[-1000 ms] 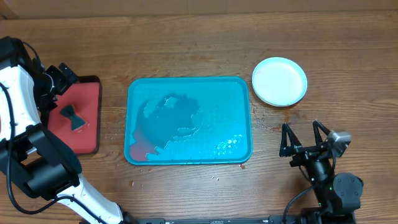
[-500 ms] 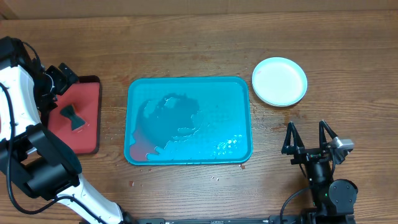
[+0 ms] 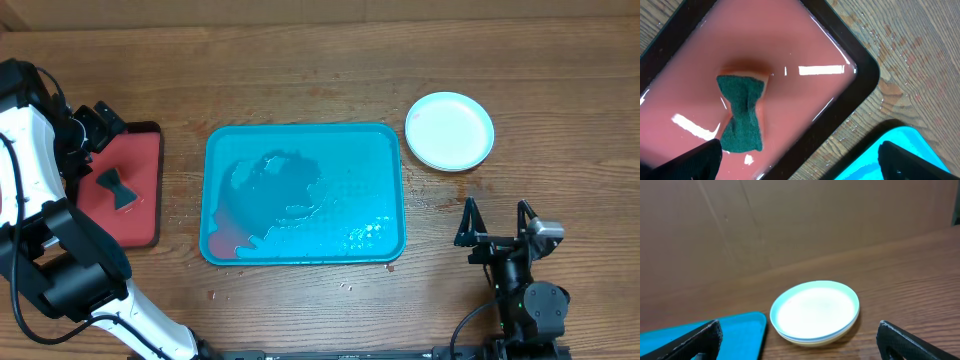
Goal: Clean dirty plates on tray and stack at the side
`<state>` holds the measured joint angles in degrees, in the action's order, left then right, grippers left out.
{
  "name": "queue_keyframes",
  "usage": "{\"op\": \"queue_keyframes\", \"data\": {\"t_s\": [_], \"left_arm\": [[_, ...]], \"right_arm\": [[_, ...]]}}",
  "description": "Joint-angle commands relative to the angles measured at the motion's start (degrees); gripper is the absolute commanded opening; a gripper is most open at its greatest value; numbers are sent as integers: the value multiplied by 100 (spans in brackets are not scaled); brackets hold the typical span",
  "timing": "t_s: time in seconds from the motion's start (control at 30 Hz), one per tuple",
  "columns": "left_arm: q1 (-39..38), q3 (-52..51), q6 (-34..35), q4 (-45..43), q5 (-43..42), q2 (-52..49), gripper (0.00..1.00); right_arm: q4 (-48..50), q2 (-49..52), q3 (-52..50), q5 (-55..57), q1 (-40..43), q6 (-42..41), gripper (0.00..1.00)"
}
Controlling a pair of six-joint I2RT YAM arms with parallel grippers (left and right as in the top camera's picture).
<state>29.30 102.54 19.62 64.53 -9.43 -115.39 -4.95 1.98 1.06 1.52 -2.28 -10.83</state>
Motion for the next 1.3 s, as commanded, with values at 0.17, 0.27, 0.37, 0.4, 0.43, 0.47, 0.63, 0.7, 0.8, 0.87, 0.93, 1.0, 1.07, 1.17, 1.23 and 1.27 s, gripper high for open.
{"op": "queue_keyframes", "data": {"t_s": [0.17, 0.27, 0.37, 0.4, 0.43, 0.47, 0.63, 0.7, 0.8, 0.87, 0.93, 1.0, 1.07, 1.17, 1.23, 1.27], "left_arm": [[28, 111, -35, -7, -26, 0, 100], [28, 111, -35, -7, -26, 0, 100], [28, 111, -35, -7, -26, 0, 100], [28, 111, -35, -7, -26, 0, 100], [28, 111, -35, -7, -26, 0, 100], [28, 111, -35, -7, -26, 0, 100], [28, 111, -35, -7, -26, 0, 100], [28, 111, -35, -7, -26, 0, 100], [28, 111, -37, -4, 214, -4, 100], [26, 111, -22, 94, 321, 4, 100], [20, 111, 63, 240, 37, 57, 100], [-52, 74, 50, 243, -348, 214, 100], [-212, -35, -114, 203, -385, 505, 100], [-557, -415, -481, -155, -363, 1185, 100], [-841, -872, -734, -568, -251, 1832, 100], [-1010, -1189, -796, -791, -107, 2251, 100]], "right_arm": [[28, 79, -59, 33, 11, 190, 100], [28, 79, -59, 33, 11, 188, 100], [28, 79, -59, 33, 11, 188, 100], [28, 79, -59, 33, 11, 190, 100], [28, 79, -59, 33, 11, 190, 100], [28, 79, -59, 35, 11, 190, 100], [28, 79, -59, 33, 11, 190, 100], [28, 79, -59, 33, 11, 190, 100], [28, 79, -59, 33, 11, 188, 100], [28, 79, -59, 33, 11, 188, 100], [28, 79, -59, 33, 11, 188, 100], [28, 79, -59, 33, 11, 188, 100], [28, 79, -59, 33, 11, 190, 100], [28, 79, -59, 33, 11, 188, 100], [28, 79, -59, 33, 11, 190, 100], [28, 79, -59, 33, 11, 188, 100]]}}
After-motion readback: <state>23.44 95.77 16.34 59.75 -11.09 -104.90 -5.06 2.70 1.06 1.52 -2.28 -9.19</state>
